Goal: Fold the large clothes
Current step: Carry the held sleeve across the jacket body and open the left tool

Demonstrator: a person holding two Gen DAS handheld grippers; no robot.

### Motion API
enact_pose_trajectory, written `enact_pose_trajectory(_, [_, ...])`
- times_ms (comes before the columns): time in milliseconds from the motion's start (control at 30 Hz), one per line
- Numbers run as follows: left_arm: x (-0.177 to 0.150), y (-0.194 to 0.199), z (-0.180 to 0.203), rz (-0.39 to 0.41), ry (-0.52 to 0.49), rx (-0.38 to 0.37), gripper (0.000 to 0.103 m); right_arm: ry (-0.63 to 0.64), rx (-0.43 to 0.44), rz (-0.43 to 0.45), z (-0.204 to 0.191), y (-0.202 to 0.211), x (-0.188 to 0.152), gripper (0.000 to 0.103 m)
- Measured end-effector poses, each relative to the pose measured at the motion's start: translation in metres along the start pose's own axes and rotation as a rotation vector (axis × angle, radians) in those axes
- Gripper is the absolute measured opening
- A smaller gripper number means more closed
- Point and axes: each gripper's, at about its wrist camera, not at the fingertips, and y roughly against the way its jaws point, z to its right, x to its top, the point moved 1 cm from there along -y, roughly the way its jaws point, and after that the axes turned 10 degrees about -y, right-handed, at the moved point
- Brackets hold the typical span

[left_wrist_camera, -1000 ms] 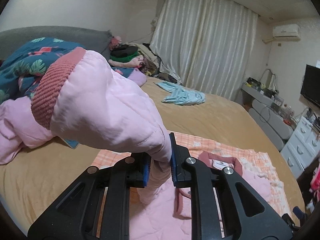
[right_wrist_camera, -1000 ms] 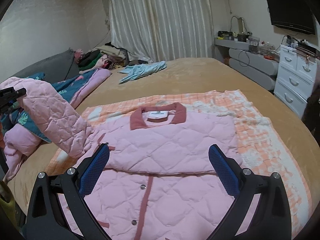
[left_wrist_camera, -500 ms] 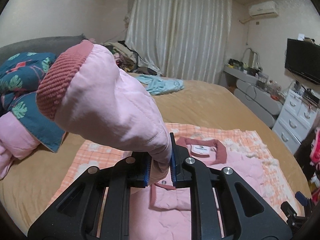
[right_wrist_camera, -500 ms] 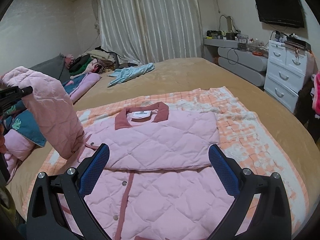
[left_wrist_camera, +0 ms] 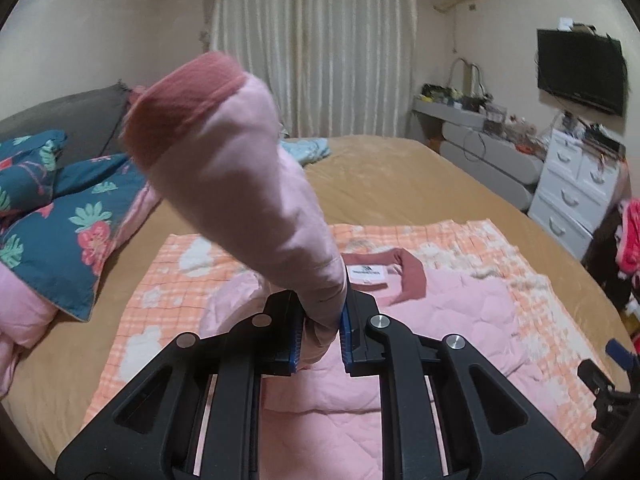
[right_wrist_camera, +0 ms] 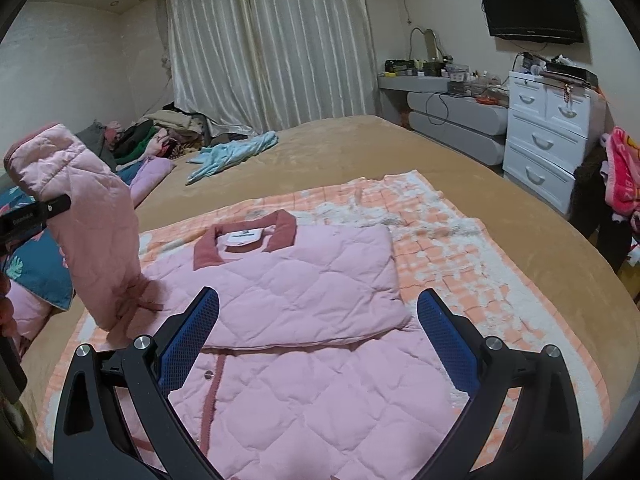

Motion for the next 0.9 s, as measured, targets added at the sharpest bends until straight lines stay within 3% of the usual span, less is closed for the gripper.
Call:
enact_pose_trajectory(567, [-0.037, -0.053, 0.085, -0.106, -0.159, -0.104, 0.008, -0.034, -0.073, -0.02, 0.026, -0.025, -0.008, 0.099])
enact_pose_trajectory(900, [-0.074, -0.081, 0.131, -0.183, -0.295, -0.098, 0.01, -0.056, -0.106, -0.043, 0.043, -0.04, -0.015, 0.099])
